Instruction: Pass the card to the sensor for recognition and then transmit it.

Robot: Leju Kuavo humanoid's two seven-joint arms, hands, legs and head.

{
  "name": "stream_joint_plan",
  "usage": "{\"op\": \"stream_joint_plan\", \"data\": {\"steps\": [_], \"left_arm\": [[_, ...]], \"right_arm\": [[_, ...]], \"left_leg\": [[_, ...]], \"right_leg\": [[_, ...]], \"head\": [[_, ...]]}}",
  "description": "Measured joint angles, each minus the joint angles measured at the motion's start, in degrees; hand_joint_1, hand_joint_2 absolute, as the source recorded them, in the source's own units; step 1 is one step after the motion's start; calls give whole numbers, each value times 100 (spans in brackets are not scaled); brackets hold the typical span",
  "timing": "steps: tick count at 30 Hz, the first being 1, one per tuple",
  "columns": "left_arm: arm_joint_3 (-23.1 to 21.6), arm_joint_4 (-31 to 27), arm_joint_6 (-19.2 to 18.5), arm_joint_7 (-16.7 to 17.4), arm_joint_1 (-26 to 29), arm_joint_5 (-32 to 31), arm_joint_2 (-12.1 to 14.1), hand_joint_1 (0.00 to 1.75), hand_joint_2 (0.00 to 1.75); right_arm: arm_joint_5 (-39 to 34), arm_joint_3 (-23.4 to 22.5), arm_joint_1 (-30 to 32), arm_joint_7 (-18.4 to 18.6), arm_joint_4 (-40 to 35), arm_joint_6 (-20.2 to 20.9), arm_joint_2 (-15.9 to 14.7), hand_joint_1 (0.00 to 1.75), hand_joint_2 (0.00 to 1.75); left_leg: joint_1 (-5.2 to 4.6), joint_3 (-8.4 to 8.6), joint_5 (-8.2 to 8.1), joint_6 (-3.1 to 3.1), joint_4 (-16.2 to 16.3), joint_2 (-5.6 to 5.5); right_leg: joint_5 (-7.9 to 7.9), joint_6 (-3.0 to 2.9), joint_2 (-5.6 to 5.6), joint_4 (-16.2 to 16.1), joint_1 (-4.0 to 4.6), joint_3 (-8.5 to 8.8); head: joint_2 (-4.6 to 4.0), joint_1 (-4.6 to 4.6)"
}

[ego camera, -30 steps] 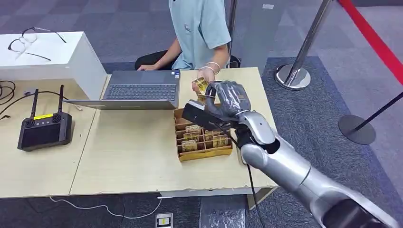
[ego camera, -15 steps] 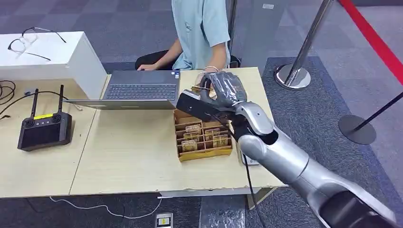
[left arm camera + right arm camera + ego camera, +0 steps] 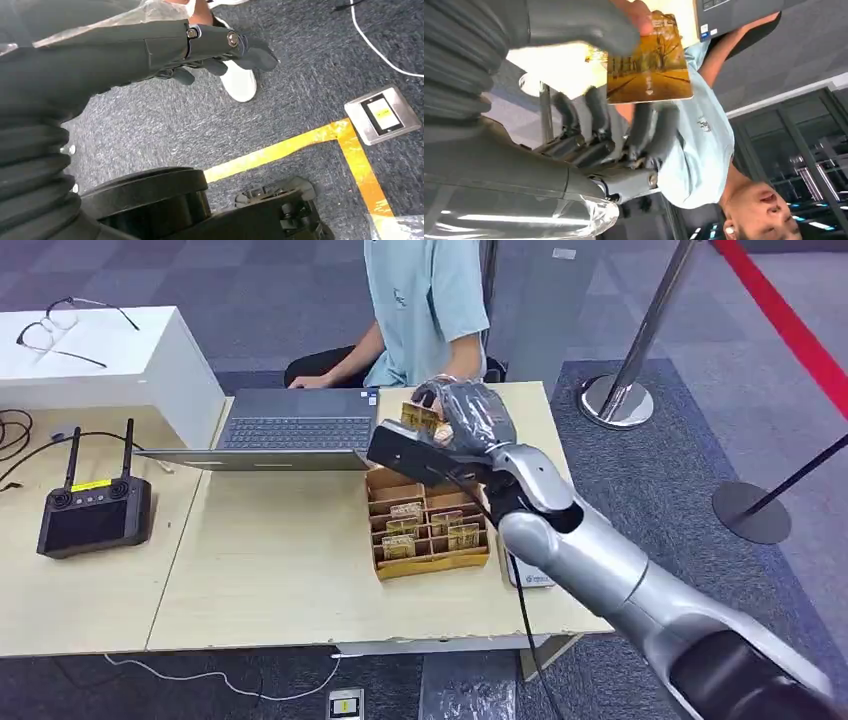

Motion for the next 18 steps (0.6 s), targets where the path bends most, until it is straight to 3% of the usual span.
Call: {"op": "stream_joint_plan", "data": {"steps": [10,18], "left_arm": [[0,0,28,-2,2,31,-37,0,175],[4,0,33,-9,6,52,-37,0,175]], "right_arm": [[-68,2,-15,-39,11,-177,-17,0,175],[330,83,-21,65,-168,6,-39,0,175]], "left_leg": [[0,0,0,0,0,0],[1,1,0,0,0,0]], "right_leg": [[0,0,0,0,0,0],[0,0,0,0,0,0]], "head": [[2,0],[2,0]]}}
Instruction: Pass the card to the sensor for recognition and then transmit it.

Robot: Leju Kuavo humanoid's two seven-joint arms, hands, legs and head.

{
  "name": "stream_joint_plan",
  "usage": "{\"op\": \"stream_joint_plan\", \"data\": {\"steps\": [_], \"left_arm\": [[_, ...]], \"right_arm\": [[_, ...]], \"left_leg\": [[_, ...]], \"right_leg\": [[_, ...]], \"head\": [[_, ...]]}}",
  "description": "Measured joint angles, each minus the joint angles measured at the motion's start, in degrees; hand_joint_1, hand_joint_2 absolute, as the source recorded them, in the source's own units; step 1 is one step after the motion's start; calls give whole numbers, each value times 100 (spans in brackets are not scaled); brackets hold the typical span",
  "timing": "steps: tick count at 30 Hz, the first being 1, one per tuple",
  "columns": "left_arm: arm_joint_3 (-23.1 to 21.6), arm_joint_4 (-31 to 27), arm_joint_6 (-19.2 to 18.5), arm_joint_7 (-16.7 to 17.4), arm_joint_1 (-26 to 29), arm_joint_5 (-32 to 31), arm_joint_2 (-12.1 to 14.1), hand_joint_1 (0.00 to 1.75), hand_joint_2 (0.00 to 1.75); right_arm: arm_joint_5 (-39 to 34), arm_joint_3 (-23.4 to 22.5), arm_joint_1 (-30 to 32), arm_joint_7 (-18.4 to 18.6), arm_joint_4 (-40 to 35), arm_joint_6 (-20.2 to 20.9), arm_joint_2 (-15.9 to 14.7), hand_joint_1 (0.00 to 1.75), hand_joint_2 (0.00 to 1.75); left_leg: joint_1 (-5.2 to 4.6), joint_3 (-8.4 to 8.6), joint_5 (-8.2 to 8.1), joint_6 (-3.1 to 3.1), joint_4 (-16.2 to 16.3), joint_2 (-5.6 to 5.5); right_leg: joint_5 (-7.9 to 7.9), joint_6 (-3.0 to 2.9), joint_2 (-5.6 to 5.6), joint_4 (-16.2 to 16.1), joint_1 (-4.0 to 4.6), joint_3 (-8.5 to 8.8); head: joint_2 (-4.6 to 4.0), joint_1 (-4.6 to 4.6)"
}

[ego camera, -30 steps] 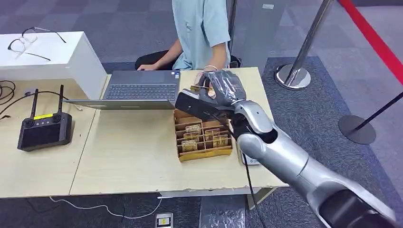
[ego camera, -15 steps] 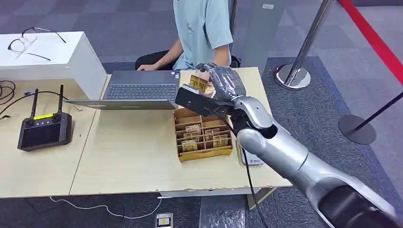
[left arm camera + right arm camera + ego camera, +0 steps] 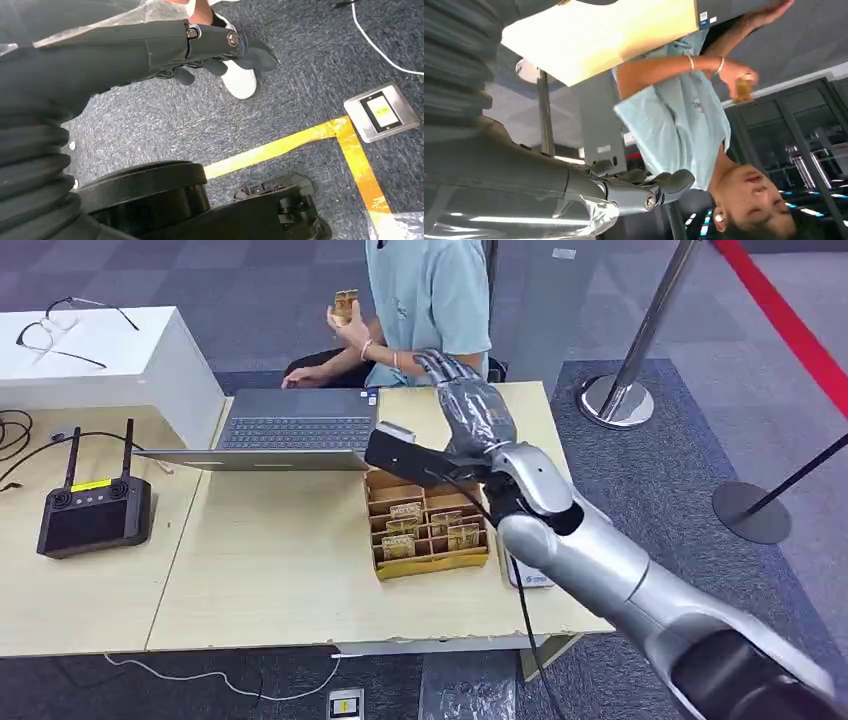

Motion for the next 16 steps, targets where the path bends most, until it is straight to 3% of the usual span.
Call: {"op": "stream_joint_plan", "data": {"steps": [7,13,16], "left_arm": [[9,0,0,-13,13,33,0,0,175],[24,0,63,-74,26,48,0,0,175],[39,0,107,-122,27,96,0,0,175]], "right_arm": [[370,-2,4,280,-486,208,-212,0,175],[700,-166,102,459,-1107,20,-551,0,175],[787,-267,201,615,-1496,162,-770,0,175]], "left_leg": [[0,1,0,0,2,0],[0,1,0,0,7,0],[0,2,0,0,8,1]], "right_leg": [[0,0,0,0,-1,-1],[0,0,0,-1,-1,0],[0,0,0,-1,-1,-1]], "head": [[0,2],[0,2],[0,2]]}}
